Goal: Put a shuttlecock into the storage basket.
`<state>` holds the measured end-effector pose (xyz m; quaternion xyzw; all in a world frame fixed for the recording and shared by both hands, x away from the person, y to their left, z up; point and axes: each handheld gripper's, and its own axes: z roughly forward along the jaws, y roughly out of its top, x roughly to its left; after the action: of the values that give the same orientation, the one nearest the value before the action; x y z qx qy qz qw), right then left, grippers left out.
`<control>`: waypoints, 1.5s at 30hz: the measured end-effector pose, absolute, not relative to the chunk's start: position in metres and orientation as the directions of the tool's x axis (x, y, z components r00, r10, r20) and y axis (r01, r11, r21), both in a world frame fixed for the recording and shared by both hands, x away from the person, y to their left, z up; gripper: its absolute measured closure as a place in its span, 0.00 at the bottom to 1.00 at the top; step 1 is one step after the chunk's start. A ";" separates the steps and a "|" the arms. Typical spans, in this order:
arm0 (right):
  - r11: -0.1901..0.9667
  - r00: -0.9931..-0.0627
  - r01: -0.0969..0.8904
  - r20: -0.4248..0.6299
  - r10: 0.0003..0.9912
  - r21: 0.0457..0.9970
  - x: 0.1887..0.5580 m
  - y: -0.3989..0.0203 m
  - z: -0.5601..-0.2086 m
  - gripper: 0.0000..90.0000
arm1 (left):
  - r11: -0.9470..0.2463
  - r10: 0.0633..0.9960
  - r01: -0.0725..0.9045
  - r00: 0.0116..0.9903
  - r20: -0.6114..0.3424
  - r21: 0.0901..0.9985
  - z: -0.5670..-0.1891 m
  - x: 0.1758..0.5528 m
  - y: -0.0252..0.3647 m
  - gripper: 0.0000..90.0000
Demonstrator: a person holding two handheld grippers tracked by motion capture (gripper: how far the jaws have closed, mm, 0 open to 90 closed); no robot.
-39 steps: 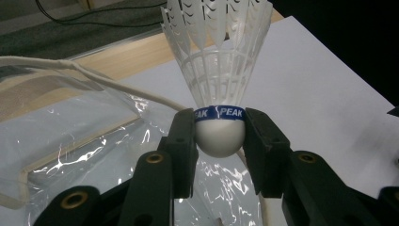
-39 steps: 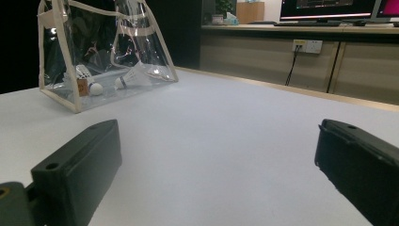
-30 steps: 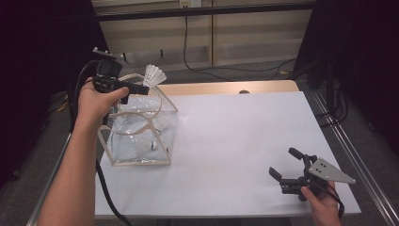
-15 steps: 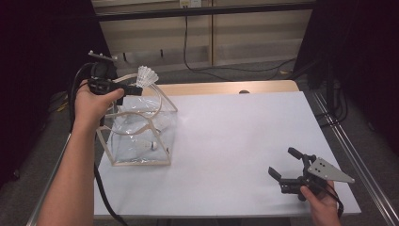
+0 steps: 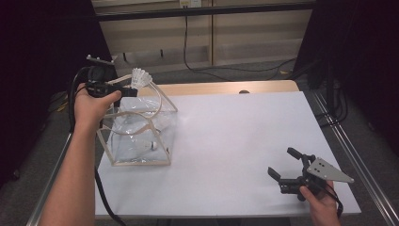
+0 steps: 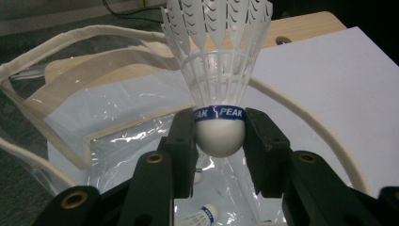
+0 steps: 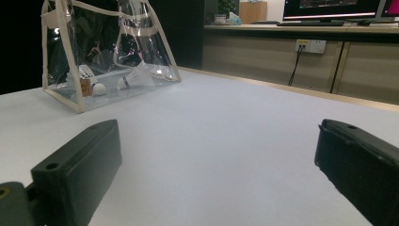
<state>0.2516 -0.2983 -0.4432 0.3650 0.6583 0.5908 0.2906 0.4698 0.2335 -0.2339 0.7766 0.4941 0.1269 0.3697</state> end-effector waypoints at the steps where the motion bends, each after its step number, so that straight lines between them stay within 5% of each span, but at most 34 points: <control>1: 0.035 -0.564 0.137 0.049 0.824 0.990 0.252 -0.298 -0.443 0.01 | -0.234 0.864 0.675 0.475 -0.169 0.700 -0.235 0.470 0.234 0.73; 24: 0.029 -0.562 0.143 0.057 0.825 0.989 0.252 -0.300 -0.444 0.01 | -0.179 0.913 0.699 0.381 -0.148 0.693 -0.257 0.481 0.245 0.72; 27: 0.029 -0.562 0.143 0.057 0.825 0.989 0.252 -0.300 -0.444 0.01 | -0.169 0.919 0.689 0.368 -0.139 0.705 -0.258 0.482 0.246 0.60; 45: 0.031 -0.557 0.144 0.055 0.829 0.989 0.249 -0.302 -0.444 0.01 | -0.188 0.860 0.683 0.461 -0.217 0.706 -0.252 0.471 0.236 0.47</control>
<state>0.2490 -0.3016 -0.4437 0.3704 0.6568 0.5891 0.2905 0.4712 0.2357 -0.2517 0.7622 0.5062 0.1143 0.3869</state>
